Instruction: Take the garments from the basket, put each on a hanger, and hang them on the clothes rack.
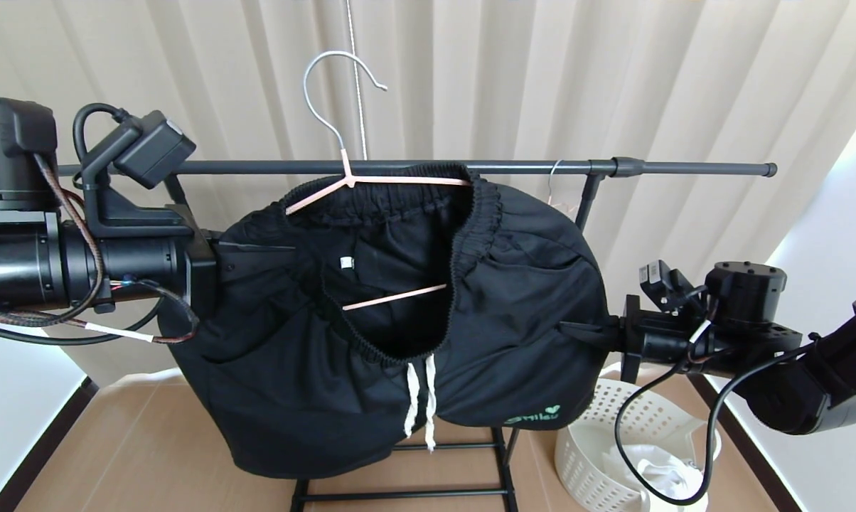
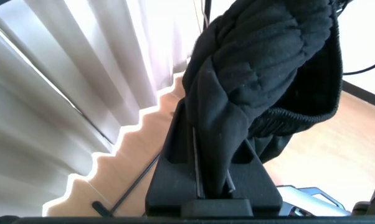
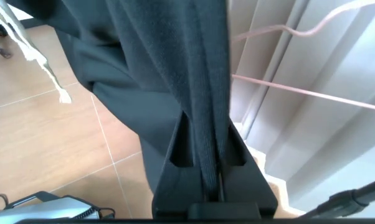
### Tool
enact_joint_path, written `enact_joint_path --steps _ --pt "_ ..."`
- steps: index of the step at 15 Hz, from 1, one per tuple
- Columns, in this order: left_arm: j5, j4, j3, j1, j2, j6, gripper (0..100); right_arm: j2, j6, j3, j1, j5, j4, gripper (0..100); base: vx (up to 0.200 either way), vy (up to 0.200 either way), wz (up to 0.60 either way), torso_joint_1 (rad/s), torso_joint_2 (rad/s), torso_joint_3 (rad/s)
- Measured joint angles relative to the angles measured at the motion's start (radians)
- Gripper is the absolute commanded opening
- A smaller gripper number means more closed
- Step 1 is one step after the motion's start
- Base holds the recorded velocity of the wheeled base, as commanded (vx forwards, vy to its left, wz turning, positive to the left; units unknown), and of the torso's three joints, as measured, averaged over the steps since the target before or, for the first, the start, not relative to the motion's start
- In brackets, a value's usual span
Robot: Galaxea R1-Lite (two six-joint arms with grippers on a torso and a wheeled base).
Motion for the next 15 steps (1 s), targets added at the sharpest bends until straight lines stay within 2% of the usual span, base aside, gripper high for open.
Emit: enact_joint_path --steps 2,8,13,14,15 --pt "-0.029 0.0 0.001 0.016 -0.008 -0.004 0 0.017 0.002 -0.011 -0.01 0.0 0.002 0 0.0 0.0 0.0 0.0 0.0 0.0" --pt "-0.031 0.0 0.016 0.023 -0.017 -0.004 0 0.04 0.002 -0.019 -0.013 0.0 0.001 0 0.0 0.0 0.0 0.0 0.0 0.0" --pt "-0.03 -0.001 0.023 0.022 -0.017 -0.005 0 -0.007 0.004 0.016 0.004 -0.001 0.02 0 0.0 0.0 0.0 0.0 0.0 0.0" --pt "-0.03 -0.001 0.023 0.022 -0.017 -0.006 0 -0.018 0.003 0.022 0.007 0.0 0.021 100 0.0 0.0 0.0 0.0 0.0 0.0" --pt "-0.028 -0.001 0.023 0.023 -0.017 -0.008 0 -0.028 0.003 0.026 0.009 0.0 0.021 100 0.0 0.0 0.0 0.0 0.0 0.0"
